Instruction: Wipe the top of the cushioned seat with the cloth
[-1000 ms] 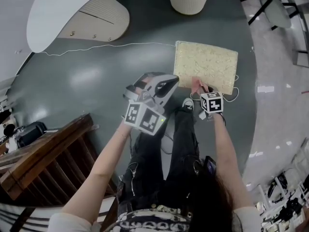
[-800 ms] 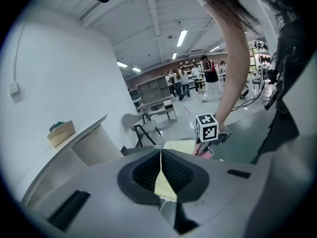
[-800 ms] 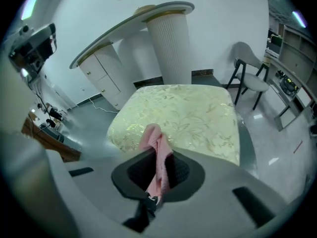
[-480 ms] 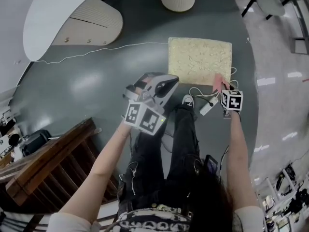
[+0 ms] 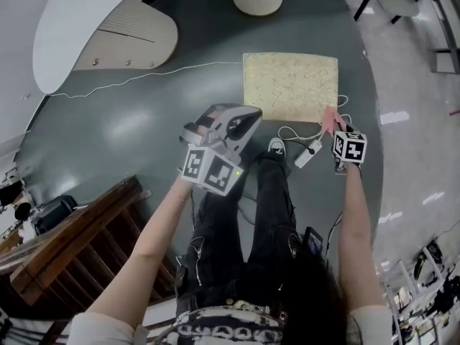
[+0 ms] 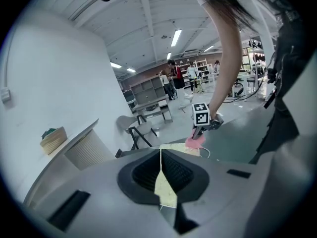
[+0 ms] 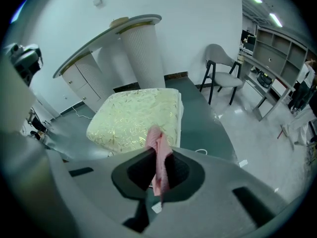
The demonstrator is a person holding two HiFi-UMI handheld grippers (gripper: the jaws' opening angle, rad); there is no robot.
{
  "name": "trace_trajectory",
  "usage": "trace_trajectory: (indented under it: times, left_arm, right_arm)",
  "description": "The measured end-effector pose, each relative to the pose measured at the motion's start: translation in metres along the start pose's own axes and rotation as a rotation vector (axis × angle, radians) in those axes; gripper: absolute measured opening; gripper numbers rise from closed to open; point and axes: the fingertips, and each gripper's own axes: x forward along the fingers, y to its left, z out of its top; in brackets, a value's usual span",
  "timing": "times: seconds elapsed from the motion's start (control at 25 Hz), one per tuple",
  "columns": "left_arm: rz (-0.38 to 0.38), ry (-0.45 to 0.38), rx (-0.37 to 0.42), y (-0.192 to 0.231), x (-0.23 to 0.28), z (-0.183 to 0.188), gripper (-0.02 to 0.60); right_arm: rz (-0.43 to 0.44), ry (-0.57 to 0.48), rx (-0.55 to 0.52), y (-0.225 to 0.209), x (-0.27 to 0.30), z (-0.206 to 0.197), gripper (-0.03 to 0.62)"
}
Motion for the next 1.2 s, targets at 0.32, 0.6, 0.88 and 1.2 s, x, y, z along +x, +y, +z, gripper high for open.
trace_trajectory:
  times: [0.32,0.6,0.88,1.2]
  left_arm:
    - [0.038,0.007,-0.002,0.005,0.001,0.023,0.006]
    - [0.093,0.012,0.007,-0.002,-0.023,0.069,0.008]
    - [0.155,0.001,-0.041,-0.013,-0.056,0.112,0.006]
    - [0.187,0.002,-0.098,-0.023,-0.085,0.125,0.008]
  right_arm:
    - [0.139,-0.127,-0.044,0.04,-0.045,0.036,0.009]
    - [0.219,-0.228,-0.027,0.062,-0.126,0.062,0.008]
    - [0.299,-0.283,-0.037,0.091,-0.201,0.085,0.009]
    - [0.343,-0.339,-0.068,0.127,-0.258,0.109,0.009]
